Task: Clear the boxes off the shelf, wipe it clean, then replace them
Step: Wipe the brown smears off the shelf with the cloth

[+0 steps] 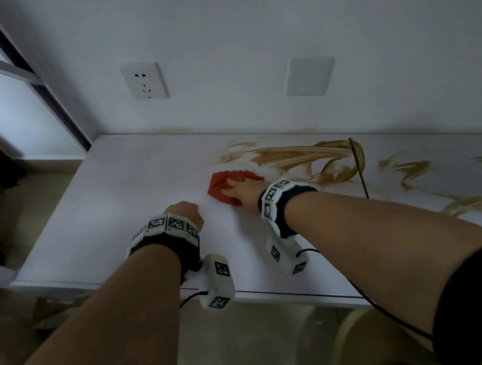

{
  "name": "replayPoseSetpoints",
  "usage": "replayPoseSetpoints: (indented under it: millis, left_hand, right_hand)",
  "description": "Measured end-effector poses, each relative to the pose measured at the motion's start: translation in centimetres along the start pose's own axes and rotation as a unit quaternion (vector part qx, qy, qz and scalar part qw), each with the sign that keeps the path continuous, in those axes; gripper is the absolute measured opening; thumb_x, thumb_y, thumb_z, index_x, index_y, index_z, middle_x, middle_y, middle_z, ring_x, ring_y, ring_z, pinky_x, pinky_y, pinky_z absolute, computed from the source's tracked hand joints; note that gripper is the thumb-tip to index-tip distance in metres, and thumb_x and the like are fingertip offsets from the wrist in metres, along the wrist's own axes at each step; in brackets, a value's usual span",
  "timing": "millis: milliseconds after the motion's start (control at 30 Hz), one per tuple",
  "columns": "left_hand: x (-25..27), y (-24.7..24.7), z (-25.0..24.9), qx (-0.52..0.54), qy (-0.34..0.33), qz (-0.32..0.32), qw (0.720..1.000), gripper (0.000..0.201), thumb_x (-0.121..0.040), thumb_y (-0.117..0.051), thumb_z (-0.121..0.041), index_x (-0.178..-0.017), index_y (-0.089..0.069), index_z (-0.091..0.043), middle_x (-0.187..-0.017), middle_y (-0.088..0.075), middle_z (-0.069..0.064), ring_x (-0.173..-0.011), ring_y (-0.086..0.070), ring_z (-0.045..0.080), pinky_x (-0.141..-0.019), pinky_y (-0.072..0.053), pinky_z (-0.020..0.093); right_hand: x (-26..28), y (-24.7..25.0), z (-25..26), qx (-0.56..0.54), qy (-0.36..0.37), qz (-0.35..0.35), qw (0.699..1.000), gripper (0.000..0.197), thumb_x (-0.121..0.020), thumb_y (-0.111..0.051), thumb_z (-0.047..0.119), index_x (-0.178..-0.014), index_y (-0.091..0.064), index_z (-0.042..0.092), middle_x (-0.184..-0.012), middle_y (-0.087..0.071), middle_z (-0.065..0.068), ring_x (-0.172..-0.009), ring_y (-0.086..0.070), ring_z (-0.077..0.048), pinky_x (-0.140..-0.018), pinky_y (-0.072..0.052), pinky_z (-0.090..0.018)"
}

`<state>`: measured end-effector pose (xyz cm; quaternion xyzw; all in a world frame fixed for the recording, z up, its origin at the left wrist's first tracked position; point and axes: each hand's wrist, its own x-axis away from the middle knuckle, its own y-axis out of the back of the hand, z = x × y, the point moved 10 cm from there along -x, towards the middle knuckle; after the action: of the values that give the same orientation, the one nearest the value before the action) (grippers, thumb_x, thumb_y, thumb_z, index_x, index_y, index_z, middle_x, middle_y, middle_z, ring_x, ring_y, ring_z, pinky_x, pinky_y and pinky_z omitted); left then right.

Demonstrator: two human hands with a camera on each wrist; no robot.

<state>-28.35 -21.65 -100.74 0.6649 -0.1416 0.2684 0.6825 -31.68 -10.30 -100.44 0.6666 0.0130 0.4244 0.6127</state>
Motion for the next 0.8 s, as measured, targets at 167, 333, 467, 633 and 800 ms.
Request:
replayPoseSetpoints:
  millis: [167, 333, 467, 633, 800]
  left_hand:
    - [-0.6, 0.3, 0.2, 0.001, 0.002, 0.006, 1.000, 0.040, -0.102, -0.033, -0.013, -0.140, -0.044, -0.007, -0.147, -0.040, 0.011, -0.135, -0.040, 0.026, -0.109, -0.033, 0.032]
    - [-1.1, 0.0, 0.3, -0.010, 0.000, 0.028, 1.000, 0.033, -0.098, -0.037, -0.016, -0.122, -0.059, -0.011, -0.137, -0.052, 0.008, -0.106, -0.053, 0.018, -0.087, -0.042, 0.028]
    - [-1.0, -0.2, -0.4, -0.047, -0.012, 0.017, 0.999, 0.035, -0.095, -0.042, -0.015, -0.127, -0.057, -0.010, -0.133, -0.054, 0.009, -0.120, -0.054, 0.024, -0.100, -0.045, 0.029]
    - [-0.8, -0.3, -0.1, -0.021, 0.002, 0.012, 1.000, 0.043, -0.100, -0.033, -0.014, -0.141, -0.043, -0.010, -0.146, -0.041, 0.009, -0.135, -0.040, 0.024, -0.109, -0.033, 0.031]
    - [-0.4, 0.1, 0.0, -0.002, -0.006, 0.002, 1.000, 0.046, -0.103, -0.029, -0.015, -0.148, -0.029, -0.009, -0.155, -0.026, 0.009, -0.143, -0.027, 0.024, -0.116, -0.023, 0.031]
  right_hand:
    - [2.4, -0.1, -6.8, 0.005, -0.107, 0.013, 0.994, 0.056, -0.101, -0.033, 0.018, -0.151, -0.009, 0.015, -0.158, -0.003, -0.010, -0.144, -0.015, -0.030, -0.116, -0.017, -0.038]
    - [4.1, -1.9, -5.0, 0.007, -0.084, 0.032, 0.996, 0.049, -0.101, -0.028, 0.019, -0.147, -0.021, 0.006, -0.153, -0.023, -0.016, -0.137, -0.031, -0.031, -0.113, -0.026, -0.038]
    - [4.0, -2.3, 0.6, 0.038, 0.022, 0.048, 0.998, 0.053, -0.102, -0.030, 0.019, -0.151, -0.012, 0.016, -0.158, 0.000, -0.012, -0.145, -0.007, -0.031, -0.116, -0.006, -0.037]
    - [1.2, -0.8, 0.7, -0.008, -0.005, 0.038, 0.999, 0.055, -0.103, -0.026, 0.025, -0.152, -0.003, 0.017, -0.159, 0.005, -0.009, -0.146, -0.002, -0.029, -0.117, -0.004, -0.038]
    - [2.2, 1.3, -3.0, -0.026, -0.062, -0.023, 0.997, 0.046, -0.101, -0.027, 0.011, -0.144, -0.027, -0.002, -0.151, -0.027, -0.016, -0.138, -0.029, -0.027, -0.114, -0.019, -0.035]
